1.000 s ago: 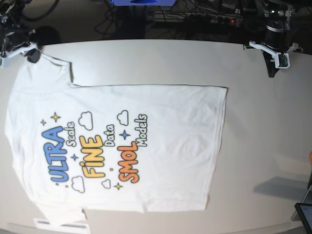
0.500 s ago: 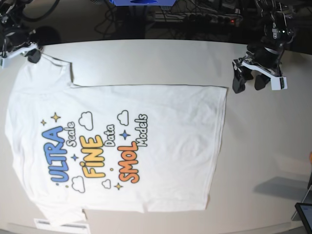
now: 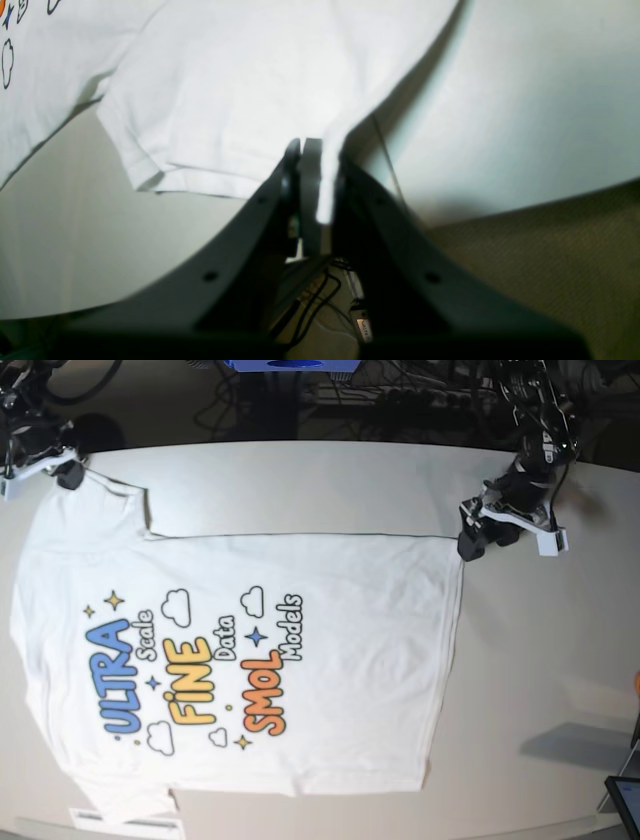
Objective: Fold the T-shirt properly
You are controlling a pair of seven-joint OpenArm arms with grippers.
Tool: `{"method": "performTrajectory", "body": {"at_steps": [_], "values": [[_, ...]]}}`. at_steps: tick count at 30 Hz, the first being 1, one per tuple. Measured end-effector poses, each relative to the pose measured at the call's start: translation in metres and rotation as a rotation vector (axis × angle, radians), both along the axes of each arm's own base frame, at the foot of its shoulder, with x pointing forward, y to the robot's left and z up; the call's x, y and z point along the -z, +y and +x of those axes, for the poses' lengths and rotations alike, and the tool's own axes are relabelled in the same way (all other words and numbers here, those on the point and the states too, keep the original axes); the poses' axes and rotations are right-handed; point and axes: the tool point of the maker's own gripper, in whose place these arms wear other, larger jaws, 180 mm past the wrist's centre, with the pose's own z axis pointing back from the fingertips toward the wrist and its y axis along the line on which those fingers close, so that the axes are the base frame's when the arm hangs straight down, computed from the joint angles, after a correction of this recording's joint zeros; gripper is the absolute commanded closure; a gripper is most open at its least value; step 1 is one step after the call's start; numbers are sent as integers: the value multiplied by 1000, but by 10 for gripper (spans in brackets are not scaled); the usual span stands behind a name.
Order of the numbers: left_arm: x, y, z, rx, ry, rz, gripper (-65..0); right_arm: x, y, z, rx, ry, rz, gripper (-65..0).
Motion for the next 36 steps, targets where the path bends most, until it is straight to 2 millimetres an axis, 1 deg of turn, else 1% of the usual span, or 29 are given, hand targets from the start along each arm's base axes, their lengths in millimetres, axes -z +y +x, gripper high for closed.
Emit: {"method": "performTrajectory", "body": {"at_steps": [3, 5, 7, 9, 10, 13, 14, 15, 16, 19, 20, 21, 23, 25, 27, 33, 35, 36], "values": [[-2, -4, 6, 3, -10, -9, -511, 0, 0, 0, -1, 2, 1, -3], [-2, -13, 14, 23, -15, -11, -511, 0, 0, 0, -1, 2, 1, -3], [-2, -31, 23, 75, -19, -23, -511, 0, 0, 0, -1, 2, 0, -3], [0, -48, 27, 117, -22, -53, -511, 0, 0, 0, -1, 1, 1, -3], [1, -52, 29, 123, -28, -67, -509, 0, 0, 0, -1, 2, 1, -3], [7, -54, 36, 106, -39, -102, -504, 0, 0, 0, -1, 2, 1, -3], [8, -54, 39, 99, -43, -110, -484, 0, 0, 0, -1, 2, 1, -3], [9, -54, 40, 85, -47, -118, -442, 0, 0, 0, -1, 2, 1, -3], [11, -53, 40, 76, -48, -122, -386, 0, 0, 0, -1, 2, 1, -3], [19, -54, 35, 73, -20, -132, -151, 0, 0, 0, -1, 2, 0, -3], [21, -53, 33, 72, -11, -131, -96, 0, 0, 0, -1, 2, 1, -3], [22, -54, 32, 75, -5, -131, -74, 0, 0, 0, -1, 2, 1, -3], [23, -56, 32, 78, -2, -135, -77, 0, 0, 0, -1, 2, 1, -3], [22, -58, 32, 84, -2, -135, -57, 0, 0, 0, -1, 2, 0, -3], [24, -57, 29, 87, 5, -132, -2, 0, 0, 0, -1, 2, 1, -3], [24, -46, 18, 98, 23, -101, 0, -2, -6, -2, -18, 11, -22, -3], [22, -43, 12, 112, 33, -76, 0, -7, -7, -4, -37, 17, -45, -3], [21, -43, 8, 122, 42, -66, 0, -13, -7, -4, -49, 12, -64, -3]]}}
